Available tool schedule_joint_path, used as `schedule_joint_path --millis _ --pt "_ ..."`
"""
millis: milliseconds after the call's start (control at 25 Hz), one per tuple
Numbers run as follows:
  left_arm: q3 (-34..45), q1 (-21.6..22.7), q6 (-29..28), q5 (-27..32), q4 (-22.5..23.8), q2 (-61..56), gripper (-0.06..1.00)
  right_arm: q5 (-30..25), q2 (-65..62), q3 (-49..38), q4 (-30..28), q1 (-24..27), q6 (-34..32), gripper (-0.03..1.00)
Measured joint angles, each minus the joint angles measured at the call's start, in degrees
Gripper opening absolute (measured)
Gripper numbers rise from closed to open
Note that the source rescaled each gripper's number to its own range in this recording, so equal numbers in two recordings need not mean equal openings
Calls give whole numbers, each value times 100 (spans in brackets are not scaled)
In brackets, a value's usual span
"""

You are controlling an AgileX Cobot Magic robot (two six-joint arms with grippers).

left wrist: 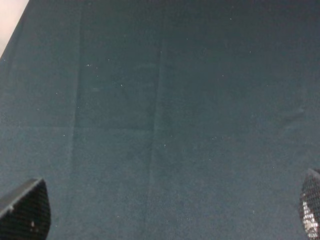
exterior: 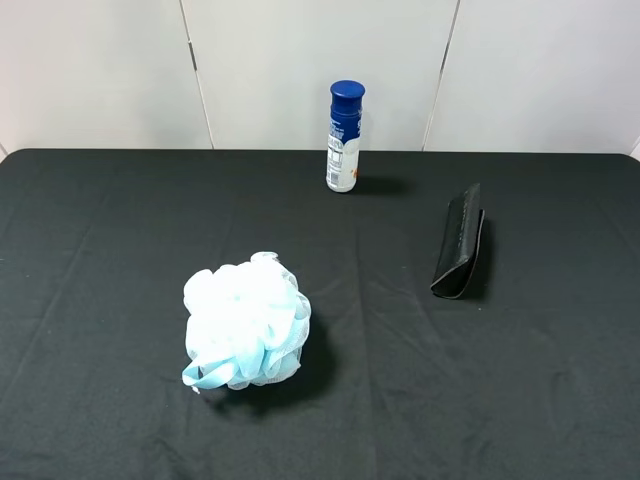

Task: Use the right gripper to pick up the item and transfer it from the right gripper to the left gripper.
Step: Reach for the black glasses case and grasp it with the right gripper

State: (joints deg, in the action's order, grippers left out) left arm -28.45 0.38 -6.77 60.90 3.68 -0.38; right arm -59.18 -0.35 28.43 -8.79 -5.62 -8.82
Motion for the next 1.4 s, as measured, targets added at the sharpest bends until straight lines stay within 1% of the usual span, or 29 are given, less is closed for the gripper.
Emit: schedule_joint_path --millis 560,640,800,1000,1080,1200,1240,1320,1400 --pt "0 0 0 0 0 0 100 0 6 7 0 0 0 100" --pt "0 0 0 0 0 0 100 -9 180 129 51 0 8 100" --pt "0 0 0 0 0 0 100 -9 1196 779 201 0 229 100" --pt "0 0 0 0 0 0 100 -9 2907 1835 295 0 628 100" --pt "0 0 0 0 0 0 100 -65 3544 2250 404 0 691 100" --pt "0 0 0 0 0 0 100 -234 4515 2834 571 -30 970 100" --pt "0 0 0 0 0 0 100 -268 4749 2968 596 -103 1018 100" --pt "0 0 0 0 0 0 100 -344 5230 3218 616 -415 1033 100" --pt "0 0 0 0 0 0 100 -499 5703 3443 606 -823 882 100"
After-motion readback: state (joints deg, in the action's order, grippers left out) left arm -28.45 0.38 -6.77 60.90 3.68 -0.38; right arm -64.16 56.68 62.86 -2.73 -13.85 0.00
